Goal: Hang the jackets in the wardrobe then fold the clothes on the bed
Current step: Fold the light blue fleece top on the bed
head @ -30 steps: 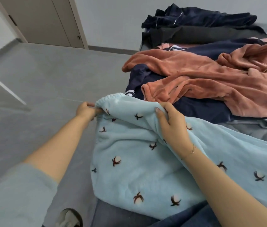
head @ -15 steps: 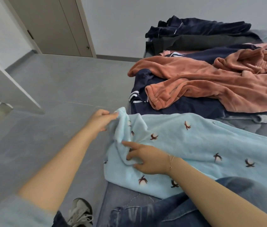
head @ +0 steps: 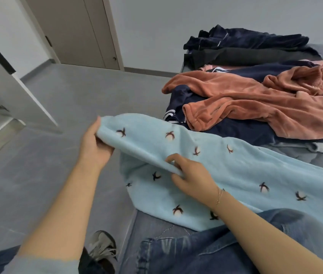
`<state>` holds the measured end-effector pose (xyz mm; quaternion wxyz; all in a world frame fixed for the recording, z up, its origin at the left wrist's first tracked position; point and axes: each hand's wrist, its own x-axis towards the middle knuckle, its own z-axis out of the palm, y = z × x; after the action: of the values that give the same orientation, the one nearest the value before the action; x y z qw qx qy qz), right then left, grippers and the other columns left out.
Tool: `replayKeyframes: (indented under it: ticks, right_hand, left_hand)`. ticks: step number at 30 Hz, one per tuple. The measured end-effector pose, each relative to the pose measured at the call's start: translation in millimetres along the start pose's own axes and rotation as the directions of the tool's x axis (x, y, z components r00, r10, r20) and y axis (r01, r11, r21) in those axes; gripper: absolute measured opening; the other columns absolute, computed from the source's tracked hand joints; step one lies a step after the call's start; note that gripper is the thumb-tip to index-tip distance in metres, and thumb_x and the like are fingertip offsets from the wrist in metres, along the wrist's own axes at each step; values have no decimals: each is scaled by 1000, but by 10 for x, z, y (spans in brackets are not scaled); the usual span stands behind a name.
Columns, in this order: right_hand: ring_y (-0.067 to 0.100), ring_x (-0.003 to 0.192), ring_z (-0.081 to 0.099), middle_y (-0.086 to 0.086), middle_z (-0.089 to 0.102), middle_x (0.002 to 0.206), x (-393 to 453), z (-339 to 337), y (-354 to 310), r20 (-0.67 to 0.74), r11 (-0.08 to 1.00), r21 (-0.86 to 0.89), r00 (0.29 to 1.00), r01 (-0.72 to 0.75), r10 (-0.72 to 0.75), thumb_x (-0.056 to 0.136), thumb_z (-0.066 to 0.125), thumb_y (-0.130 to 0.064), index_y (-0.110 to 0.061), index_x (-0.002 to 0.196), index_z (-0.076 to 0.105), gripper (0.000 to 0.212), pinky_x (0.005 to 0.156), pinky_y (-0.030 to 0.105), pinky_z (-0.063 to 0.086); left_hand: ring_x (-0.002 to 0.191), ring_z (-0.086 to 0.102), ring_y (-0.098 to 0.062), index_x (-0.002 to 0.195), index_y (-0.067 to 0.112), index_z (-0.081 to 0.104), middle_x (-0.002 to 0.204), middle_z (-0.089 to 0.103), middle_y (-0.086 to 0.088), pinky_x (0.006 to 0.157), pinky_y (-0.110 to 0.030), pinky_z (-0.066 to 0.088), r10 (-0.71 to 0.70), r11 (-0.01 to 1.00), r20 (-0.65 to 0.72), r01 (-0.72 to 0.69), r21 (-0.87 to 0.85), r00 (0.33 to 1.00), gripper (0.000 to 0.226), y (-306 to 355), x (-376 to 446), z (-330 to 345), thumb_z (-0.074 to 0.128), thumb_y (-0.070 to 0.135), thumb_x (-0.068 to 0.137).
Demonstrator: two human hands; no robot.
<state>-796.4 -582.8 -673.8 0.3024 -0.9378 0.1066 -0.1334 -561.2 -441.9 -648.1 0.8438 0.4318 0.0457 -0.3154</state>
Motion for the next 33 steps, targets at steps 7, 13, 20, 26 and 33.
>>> replayKeyframes:
  ticks: [7, 13, 20, 26, 33]
  right_hand:
    - [22, 110, 52, 2, 49, 127, -287, 342, -35, 522, 985, -172, 850, 29, 66, 96, 53, -24, -25, 146, 35, 53, 90, 36, 46]
    - [28, 93, 60, 3, 59, 108, -512, 179, -8, 399, 876, -482, 895, 18, 201, 88, 51, -28, -16, 121, 38, 38, 65, 32, 39]
    - [25, 78, 50, -2, 49, 80, -282, -142, -259, 584, 889, -459, 757, 10, 293, 86, 56, -14, -18, 96, 43, 17, 66, 33, 36]
    - [21, 95, 51, 5, 58, 113, -317, 33, -361, 738, 910, -400, 550, -111, 391, 88, 58, -6, -14, 113, 54, 27, 77, 27, 42]
    - [11, 105, 54, -9, 57, 114, -254, -109, -185, 731, 932, -220, 583, -289, 353, 94, 49, -13, -22, 120, 63, 31, 94, 25, 43]
  left_hand:
    - [85, 65, -27, 110, 6, 57, 74, 69, -15, 62, -36, 58, -387, 913, -292, 407, 9, 875, 19, -696, -393, -573, 45, 19, 103]
    - [114, 58, -31, 126, 4, 55, 115, 63, -14, 89, -43, 47, -365, 917, -279, 394, 56, 888, 31, -982, -494, -508, 56, 20, 99]
    - [97, 59, -32, 134, 10, 49, 114, 58, -14, 81, -42, 51, 28, 955, -361, 82, 286, 932, 40, -748, -411, -432, 61, 13, 96]
    - [112, 58, -36, 135, -1, 49, 134, 56, -21, 98, -49, 48, -166, 909, -506, 330, 254, 846, 40, -906, -434, -844, 57, 9, 97]
    - [133, 43, -31, 145, 2, 35, 151, 37, -19, 109, -40, 36, -154, 648, -645, 569, 506, 749, 53, -986, -469, -881, 54, 9, 97]
